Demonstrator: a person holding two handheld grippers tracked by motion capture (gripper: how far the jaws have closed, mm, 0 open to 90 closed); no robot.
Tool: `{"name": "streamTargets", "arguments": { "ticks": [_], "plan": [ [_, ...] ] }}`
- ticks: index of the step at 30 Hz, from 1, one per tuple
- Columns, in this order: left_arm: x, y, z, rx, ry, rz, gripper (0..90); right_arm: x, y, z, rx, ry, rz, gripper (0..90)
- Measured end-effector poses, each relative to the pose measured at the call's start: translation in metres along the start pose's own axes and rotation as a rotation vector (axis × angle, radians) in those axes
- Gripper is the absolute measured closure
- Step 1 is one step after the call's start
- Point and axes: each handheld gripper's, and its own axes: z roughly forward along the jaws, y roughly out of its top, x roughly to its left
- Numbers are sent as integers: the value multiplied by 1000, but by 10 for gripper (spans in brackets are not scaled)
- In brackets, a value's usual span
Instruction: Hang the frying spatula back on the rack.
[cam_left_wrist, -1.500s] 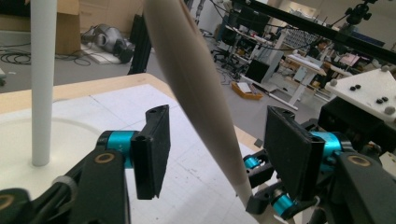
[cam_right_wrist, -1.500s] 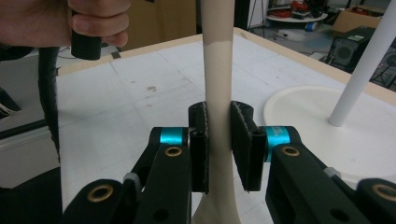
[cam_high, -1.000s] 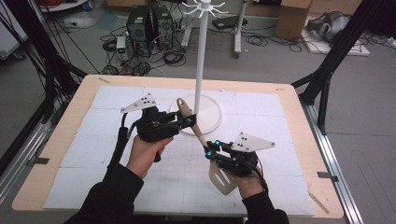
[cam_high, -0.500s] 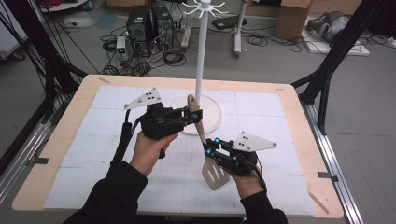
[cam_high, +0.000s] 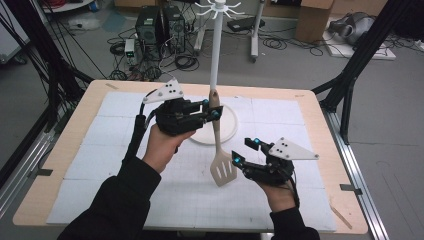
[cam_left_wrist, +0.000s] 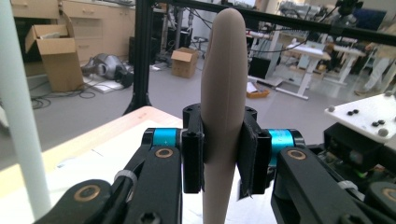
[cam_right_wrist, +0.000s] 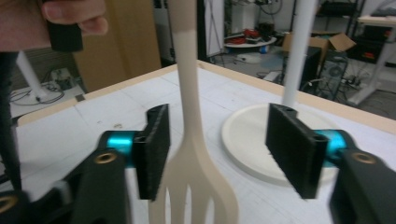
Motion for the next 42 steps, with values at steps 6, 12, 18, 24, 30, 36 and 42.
{"name": "streamTargets", "arguments": {
  "ticks": [6,12,18,24,30,36,42],
  "plan": [
    [8,21,8,28,-1,55,736,-13,-11,-17,77,-64,6,240],
    [11,50,24,40,7,103,735,-22,-19,-30,83,-130,-19,177],
    [17,75,35,30,12,107,736,-28,-20,-40,78,-167,-27,168],
    [30,97,48,45,30,101,736,-39,-25,-52,65,-195,13,167],
    [45,115,62,66,45,81,736,-43,-27,-53,60,-197,29,167],
    [57,122,71,78,63,60,735,-44,-28,-51,60,-190,32,167],
    [59,124,79,86,55,48,735,-43,-28,-49,59,-183,27,167]
  ]
}}
